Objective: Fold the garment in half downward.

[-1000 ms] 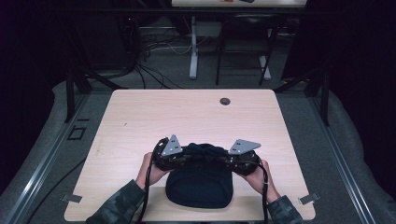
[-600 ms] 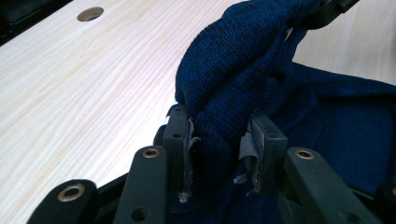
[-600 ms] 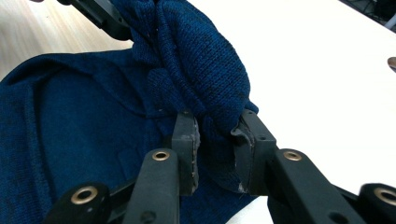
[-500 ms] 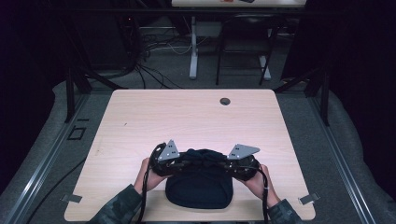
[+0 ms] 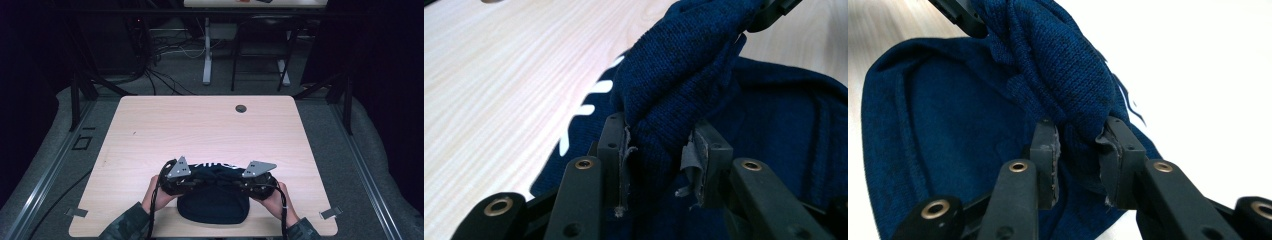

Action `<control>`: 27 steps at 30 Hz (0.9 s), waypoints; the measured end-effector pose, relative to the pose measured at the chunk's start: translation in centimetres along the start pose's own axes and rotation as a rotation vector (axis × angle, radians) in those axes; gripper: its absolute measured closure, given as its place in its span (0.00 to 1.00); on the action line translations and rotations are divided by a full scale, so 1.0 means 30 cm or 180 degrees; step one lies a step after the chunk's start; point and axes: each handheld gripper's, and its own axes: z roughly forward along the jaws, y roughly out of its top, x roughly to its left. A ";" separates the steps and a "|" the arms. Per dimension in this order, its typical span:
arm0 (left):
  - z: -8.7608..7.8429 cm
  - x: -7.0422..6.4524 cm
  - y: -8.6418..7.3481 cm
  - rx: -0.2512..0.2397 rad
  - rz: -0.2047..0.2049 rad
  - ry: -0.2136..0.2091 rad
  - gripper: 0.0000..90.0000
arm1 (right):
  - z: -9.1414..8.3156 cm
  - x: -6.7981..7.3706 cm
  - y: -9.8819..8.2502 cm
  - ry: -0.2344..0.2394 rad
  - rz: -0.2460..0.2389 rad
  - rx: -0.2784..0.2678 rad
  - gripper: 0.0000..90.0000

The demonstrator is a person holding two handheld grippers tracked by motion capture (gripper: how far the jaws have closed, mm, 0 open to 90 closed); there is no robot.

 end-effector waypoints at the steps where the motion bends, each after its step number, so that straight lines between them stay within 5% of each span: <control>1: 0.001 -0.002 -0.005 0.0005 -0.0005 -0.0001 0.72 | 0.002 0.003 -0.003 0.0011 0.0005 0.0007 0.78; 27: 0.016 -0.043 -0.103 0.0258 -0.0140 -0.0133 0.65 | 0.055 0.069 -0.089 0.0138 0.0020 0.0245 0.75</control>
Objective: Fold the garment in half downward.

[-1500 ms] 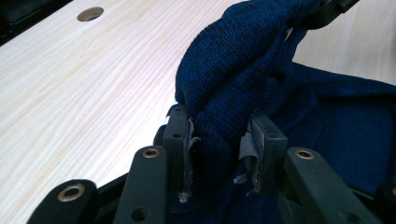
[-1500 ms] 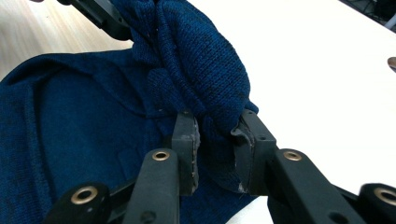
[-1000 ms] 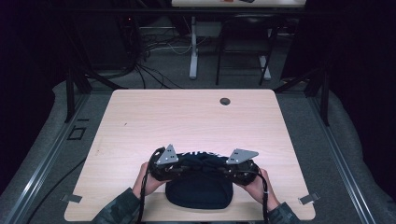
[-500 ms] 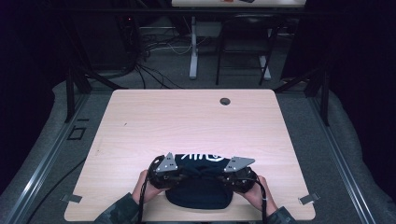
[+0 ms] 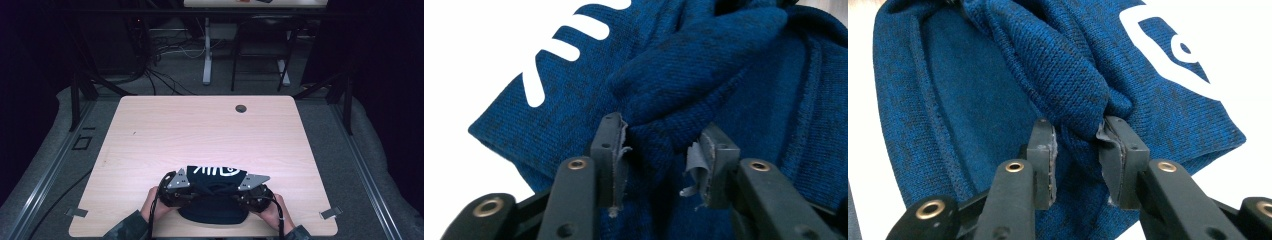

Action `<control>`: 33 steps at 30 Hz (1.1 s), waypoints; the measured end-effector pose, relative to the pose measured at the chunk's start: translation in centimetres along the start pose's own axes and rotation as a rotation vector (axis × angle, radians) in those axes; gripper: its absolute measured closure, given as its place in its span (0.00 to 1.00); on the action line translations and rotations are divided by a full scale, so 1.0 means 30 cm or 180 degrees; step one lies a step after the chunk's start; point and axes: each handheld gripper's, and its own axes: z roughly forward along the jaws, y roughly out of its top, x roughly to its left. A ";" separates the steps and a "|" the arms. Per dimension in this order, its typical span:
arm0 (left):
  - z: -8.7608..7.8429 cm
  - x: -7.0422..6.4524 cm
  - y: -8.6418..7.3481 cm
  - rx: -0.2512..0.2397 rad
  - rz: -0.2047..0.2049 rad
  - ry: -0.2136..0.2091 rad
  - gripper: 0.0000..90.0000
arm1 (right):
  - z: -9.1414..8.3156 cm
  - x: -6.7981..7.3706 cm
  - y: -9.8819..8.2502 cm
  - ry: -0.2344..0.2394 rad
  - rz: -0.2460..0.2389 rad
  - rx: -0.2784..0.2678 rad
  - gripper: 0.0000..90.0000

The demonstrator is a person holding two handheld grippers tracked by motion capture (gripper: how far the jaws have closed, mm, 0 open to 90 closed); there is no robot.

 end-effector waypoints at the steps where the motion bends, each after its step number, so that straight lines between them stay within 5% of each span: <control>1: -0.006 0.001 -0.001 0.0004 -0.0029 -0.0012 0.63 | 0.000 -0.001 -0.002 0.0013 0.0005 -0.0005 0.75; 9: -0.090 -0.002 -0.009 -0.0128 -0.0232 -0.0078 0.44 | 0.005 0.004 -0.016 -0.0005 0.0032 -0.0027 0.75; 18: -0.175 0.016 0.039 -0.0452 -0.0232 0.0128 0.43 | 0.007 0.008 -0.017 -0.0016 0.0011 -0.0026 0.74; 25: -0.117 0.079 0.090 -0.0459 -0.0438 0.0302 0.45 | 0.008 0.012 -0.018 -0.0035 0.0015 -0.0026 0.74; 33: -0.036 0.078 0.078 -0.0182 -0.0448 0.0201 0.43 | 0.008 0.013 -0.021 -0.0046 -0.0006 -0.0033 0.74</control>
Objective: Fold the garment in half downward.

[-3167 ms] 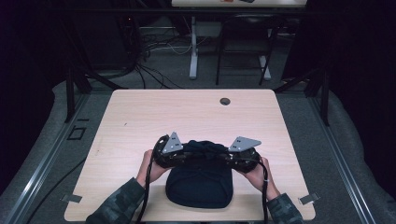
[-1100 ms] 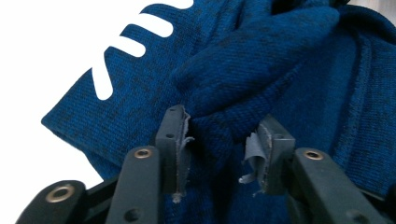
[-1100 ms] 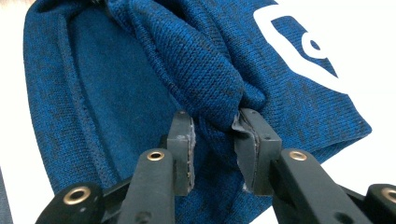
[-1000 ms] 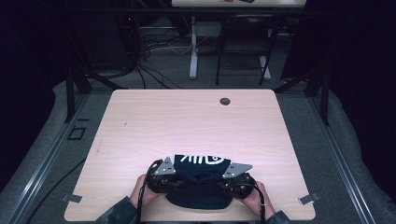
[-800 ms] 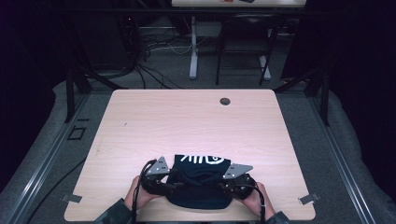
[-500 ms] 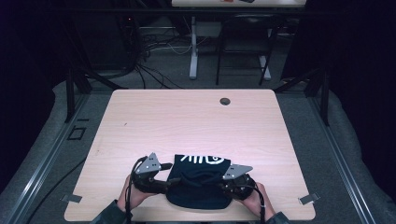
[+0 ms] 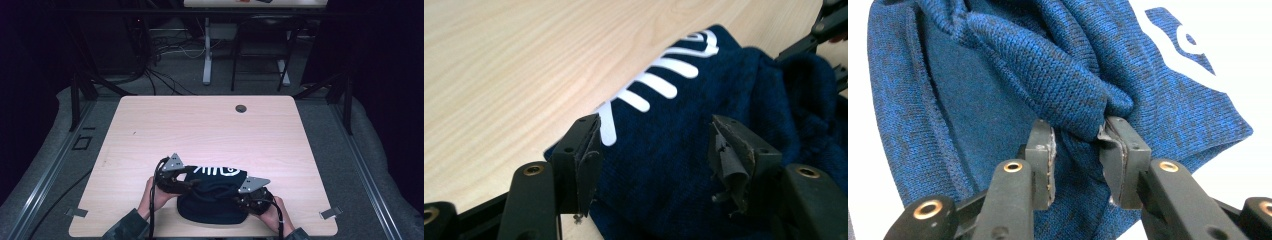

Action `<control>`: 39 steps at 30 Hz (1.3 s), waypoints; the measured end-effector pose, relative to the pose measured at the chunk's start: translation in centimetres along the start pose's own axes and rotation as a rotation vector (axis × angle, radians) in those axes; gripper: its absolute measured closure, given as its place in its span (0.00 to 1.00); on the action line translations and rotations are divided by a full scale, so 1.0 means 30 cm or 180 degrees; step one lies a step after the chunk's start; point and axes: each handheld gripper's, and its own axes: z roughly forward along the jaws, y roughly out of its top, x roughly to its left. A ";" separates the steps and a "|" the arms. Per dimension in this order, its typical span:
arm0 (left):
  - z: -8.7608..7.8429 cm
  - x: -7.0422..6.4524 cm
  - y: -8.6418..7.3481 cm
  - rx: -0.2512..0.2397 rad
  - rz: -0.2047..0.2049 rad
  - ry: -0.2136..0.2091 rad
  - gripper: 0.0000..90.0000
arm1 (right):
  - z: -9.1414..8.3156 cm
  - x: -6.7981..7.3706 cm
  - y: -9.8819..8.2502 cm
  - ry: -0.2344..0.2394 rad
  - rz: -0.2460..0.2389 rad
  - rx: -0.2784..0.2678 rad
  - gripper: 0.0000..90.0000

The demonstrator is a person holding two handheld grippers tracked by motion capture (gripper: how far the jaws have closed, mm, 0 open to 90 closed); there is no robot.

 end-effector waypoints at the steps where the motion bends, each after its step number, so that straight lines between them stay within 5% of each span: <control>1: 0.002 -0.001 -0.002 0.0013 -0.0002 -0.0004 0.43 | 0.000 0.000 0.000 -0.0001 0.0001 0.0000 0.74; 11: 0.000 -0.008 -0.037 0.0095 0.0004 -0.0043 0.41 | -0.008 0.002 0.005 -0.0030 0.0017 0.0023 0.64; 19: 0.021 -0.028 -0.059 0.0234 0.0116 -0.0072 0.41 | -0.036 0.002 0.024 0.0088 0.0007 0.0112 0.45; 22: 0.021 -0.030 -0.064 0.0241 0.0118 -0.0078 0.41 | -0.076 -0.011 0.031 0.0208 0.0103 0.0020 0.41; 25: 0.021 -0.032 -0.065 0.0243 0.0121 -0.0085 0.40 | -0.122 -0.028 0.038 0.0273 0.0262 -0.0273 0.44; 28: 0.015 -0.039 -0.063 0.0239 0.0150 -0.0091 0.40 | -0.138 -0.040 0.053 0.0023 0.0407 -0.0516 0.50; 32: 0.000 -0.054 -0.061 0.0214 0.0168 -0.0111 0.39 | -0.099 -0.060 0.077 -0.0342 0.0481 -0.0531 0.58; 39: 0.011 -0.070 -0.078 0.0339 0.0229 -0.0127 0.38 | -0.022 -0.059 0.074 -0.0343 0.0413 -0.0232 0.57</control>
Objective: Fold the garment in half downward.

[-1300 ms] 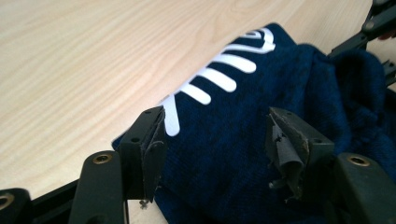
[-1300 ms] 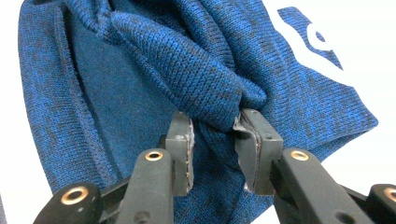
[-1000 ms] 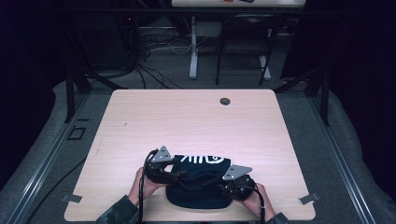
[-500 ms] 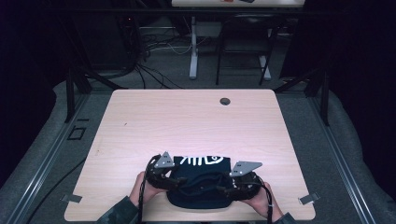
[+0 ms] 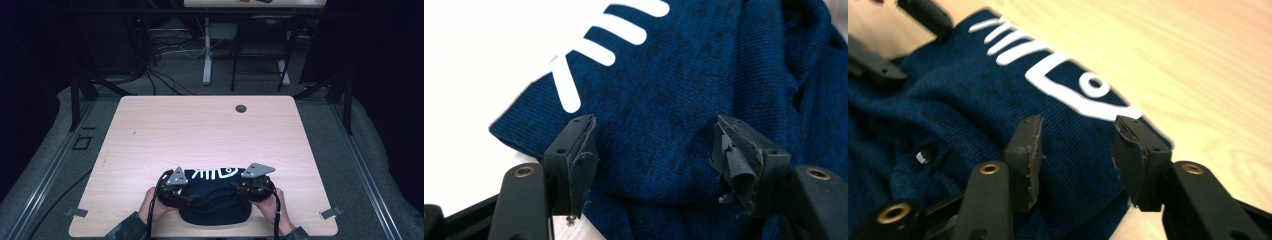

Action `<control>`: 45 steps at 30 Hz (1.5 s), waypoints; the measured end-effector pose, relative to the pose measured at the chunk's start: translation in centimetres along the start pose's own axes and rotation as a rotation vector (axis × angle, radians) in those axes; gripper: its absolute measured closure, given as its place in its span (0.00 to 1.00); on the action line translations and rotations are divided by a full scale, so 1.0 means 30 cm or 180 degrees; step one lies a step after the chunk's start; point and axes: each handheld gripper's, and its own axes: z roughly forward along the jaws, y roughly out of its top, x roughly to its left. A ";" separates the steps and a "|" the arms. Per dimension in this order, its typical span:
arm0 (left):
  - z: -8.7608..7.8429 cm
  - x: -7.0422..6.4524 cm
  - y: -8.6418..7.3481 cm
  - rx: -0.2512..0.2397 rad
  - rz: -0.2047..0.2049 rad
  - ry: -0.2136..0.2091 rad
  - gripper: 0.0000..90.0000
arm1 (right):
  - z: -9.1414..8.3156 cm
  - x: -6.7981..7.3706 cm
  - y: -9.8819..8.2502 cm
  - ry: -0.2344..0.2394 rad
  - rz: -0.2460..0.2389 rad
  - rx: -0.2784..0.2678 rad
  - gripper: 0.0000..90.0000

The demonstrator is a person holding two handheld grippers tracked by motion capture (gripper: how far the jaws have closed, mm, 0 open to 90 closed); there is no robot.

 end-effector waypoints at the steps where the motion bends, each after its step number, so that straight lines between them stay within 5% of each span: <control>1: 0.002 -0.002 -0.002 0.0002 0.0003 0.0013 0.38 | 0.000 0.007 -0.003 0.0008 -0.0023 0.0022 0.55; 11: 0.016 -0.018 -0.015 0.0038 0.0100 0.0087 0.35 | 0.008 0.053 -0.072 0.0106 -0.0244 0.0331 0.39; 17: 0.023 -0.019 -0.024 0.0074 0.0130 0.0141 0.32 | 0.030 0.054 -0.094 0.0205 -0.0233 0.0551 0.25; 23: 0.027 -0.019 -0.025 0.0082 0.0149 0.0183 0.30 | 0.034 0.044 -0.105 0.0221 -0.0121 0.0500 0.24; 30: 0.010 0.003 -0.020 0.0003 0.0000 0.0155 0.11 | 0.018 0.035 -0.099 0.0224 -0.0055 0.0454 0.16; 34: -0.039 0.027 -0.024 -0.0145 -0.0117 0.0301 0.06 | -0.037 0.011 -0.087 0.0126 0.0060 0.0182 0.11; 45: -0.135 0.131 -0.120 -0.0157 -0.0408 0.0754 0.01 | -0.137 -0.106 -0.162 -0.0254 0.0359 0.0059 0.08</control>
